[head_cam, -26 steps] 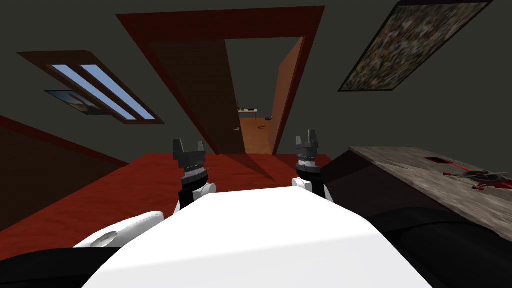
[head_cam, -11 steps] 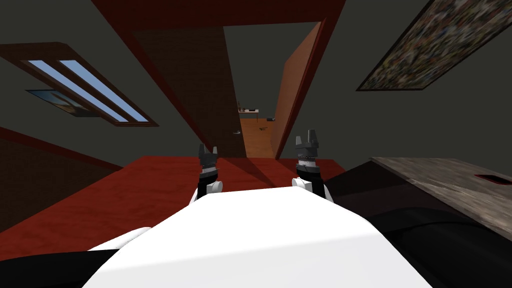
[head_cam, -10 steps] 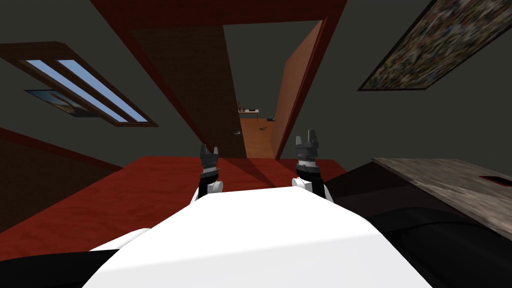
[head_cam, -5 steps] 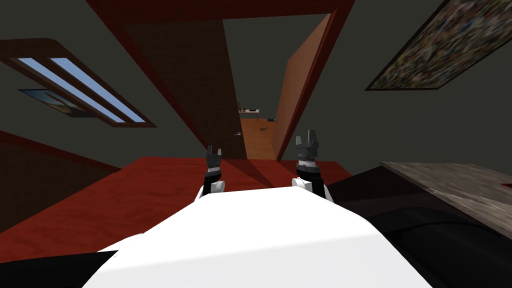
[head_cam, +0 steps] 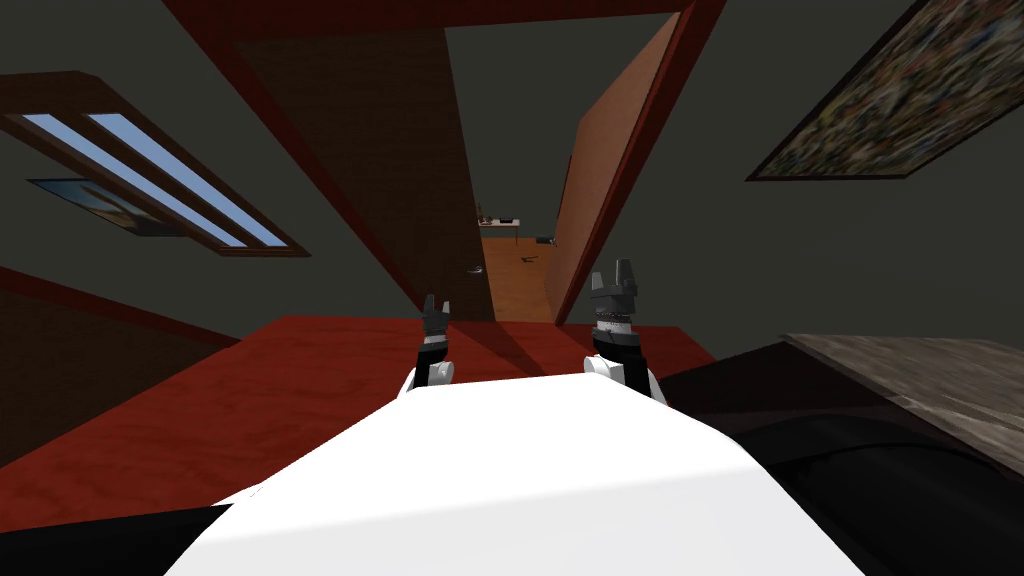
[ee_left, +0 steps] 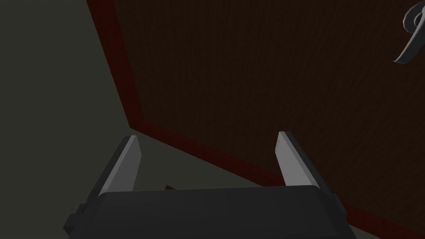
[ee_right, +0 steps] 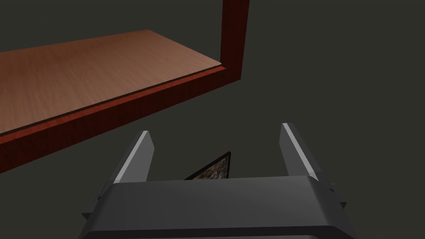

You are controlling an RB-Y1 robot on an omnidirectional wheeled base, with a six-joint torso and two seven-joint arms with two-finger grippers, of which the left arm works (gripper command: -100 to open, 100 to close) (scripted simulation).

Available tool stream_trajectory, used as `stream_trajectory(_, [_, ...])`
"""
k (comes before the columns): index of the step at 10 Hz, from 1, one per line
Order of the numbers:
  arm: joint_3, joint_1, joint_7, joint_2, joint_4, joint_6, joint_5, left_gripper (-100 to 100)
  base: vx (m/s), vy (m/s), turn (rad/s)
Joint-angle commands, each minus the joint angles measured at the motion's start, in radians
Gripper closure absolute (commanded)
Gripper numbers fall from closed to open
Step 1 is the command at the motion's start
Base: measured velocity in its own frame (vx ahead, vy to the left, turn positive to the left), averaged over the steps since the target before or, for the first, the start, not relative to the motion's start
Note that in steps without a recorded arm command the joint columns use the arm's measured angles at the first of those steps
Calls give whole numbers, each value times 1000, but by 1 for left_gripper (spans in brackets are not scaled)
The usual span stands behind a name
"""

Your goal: Push the door open

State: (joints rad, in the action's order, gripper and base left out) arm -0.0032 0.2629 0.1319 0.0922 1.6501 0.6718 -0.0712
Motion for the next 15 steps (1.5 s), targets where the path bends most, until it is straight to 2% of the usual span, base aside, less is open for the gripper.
stream_trajectory(1, [-4,-18,2,4,-41,2,3,-100,88,23,10])
stream_trajectory(8, [-26,-96,7,16,-234,29,20,-100,100,17,12])
stream_trajectory(9, [-26,-96,7,16,-240,29,20,-100,69,23,1])
stream_trajectory(10, [-30,-107,8,18,-268,33,22,-100,61,24,7])
stream_trajectory(11, [-30,-107,8,18,-268,33,22,-100,40,16,4])
stream_trajectory(15, [-42,-152,11,24,-381,48,31,-100,85,16,11])
